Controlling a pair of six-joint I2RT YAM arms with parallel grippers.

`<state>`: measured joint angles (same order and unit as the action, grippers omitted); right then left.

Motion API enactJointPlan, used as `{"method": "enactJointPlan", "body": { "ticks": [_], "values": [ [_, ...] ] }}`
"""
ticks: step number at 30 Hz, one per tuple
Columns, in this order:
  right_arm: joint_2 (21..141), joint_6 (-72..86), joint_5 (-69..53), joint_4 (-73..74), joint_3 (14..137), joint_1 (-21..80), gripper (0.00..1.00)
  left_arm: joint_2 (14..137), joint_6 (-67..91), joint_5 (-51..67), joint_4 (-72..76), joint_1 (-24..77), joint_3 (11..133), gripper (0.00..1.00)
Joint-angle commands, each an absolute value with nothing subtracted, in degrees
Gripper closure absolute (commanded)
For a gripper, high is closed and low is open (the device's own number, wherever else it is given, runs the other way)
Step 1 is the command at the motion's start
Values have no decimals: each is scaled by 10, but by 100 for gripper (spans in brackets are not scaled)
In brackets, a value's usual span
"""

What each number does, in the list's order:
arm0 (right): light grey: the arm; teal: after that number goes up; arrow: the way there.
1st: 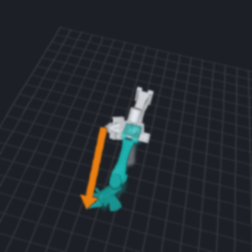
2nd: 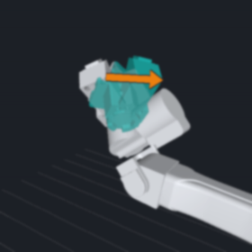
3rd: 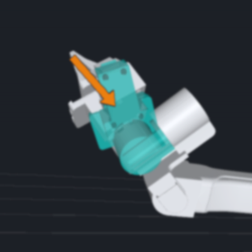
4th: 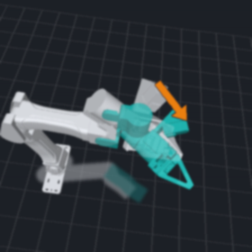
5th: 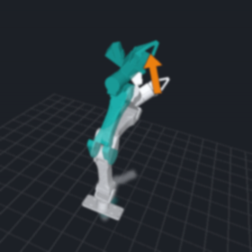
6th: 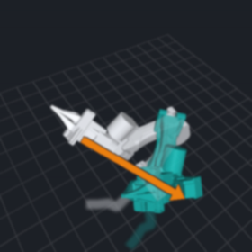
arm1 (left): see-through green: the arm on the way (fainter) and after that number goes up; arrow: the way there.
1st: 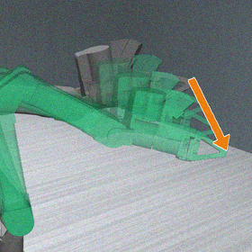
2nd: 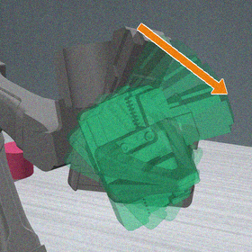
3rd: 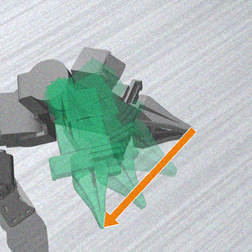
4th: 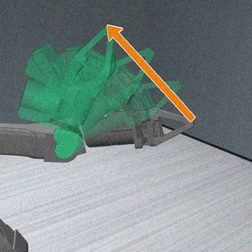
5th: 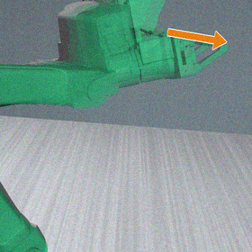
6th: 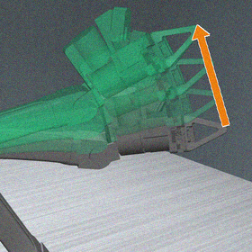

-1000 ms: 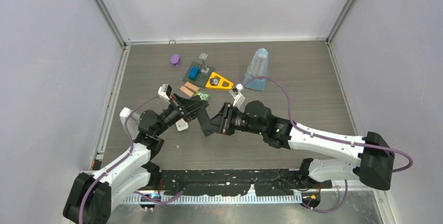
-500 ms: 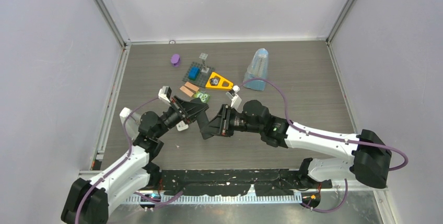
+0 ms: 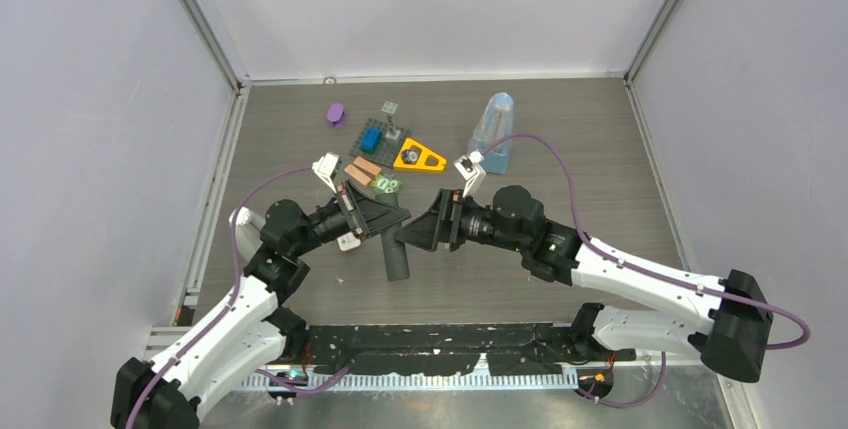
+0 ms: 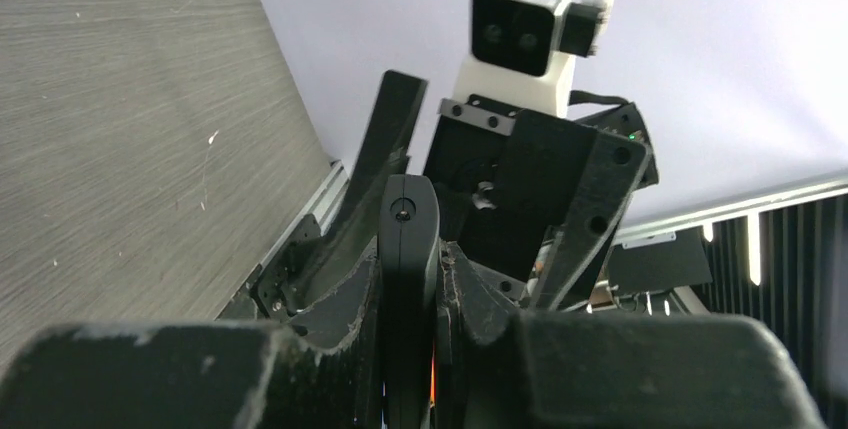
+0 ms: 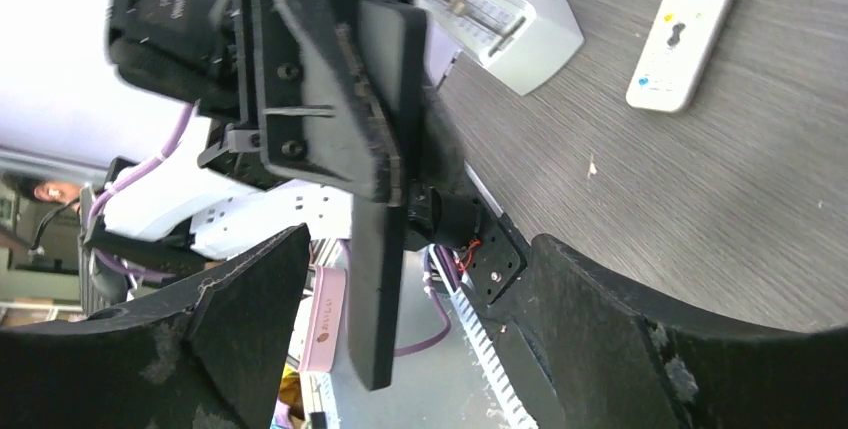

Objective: Load the batteries into the remote control
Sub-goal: Load the battery cover into the remote control, then place the remote control at the center of the board.

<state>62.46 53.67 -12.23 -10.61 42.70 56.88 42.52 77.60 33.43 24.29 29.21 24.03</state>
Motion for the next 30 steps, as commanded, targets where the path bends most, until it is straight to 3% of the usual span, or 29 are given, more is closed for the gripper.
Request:
{"method": "enactJointPlan", "body": {
  "ticks": [1, 15, 17, 24, 26, 30],
  "values": [
    [601, 466, -160, -103, 460, 571, 14, 432, 739, 377, 247, 291, 267, 100],
    [657, 479, -184, -160, 466, 594, 32, 432, 762, 387, 290, 292, 255, 100],
    [662, 484, -182, -162, 469, 594, 39, 430, 764, 386, 294, 292, 252, 100],
    [678, 495, -172, -128, 486, 594, 81, 431, 757, 386, 289, 291, 252, 100],
    [680, 498, -166, -123, 486, 594, 92, 428, 739, 387, 272, 291, 255, 90],
    [678, 490, -146, -84, 492, 594, 95, 407, 649, 357, 132, 287, 286, 45]
  ]
}}
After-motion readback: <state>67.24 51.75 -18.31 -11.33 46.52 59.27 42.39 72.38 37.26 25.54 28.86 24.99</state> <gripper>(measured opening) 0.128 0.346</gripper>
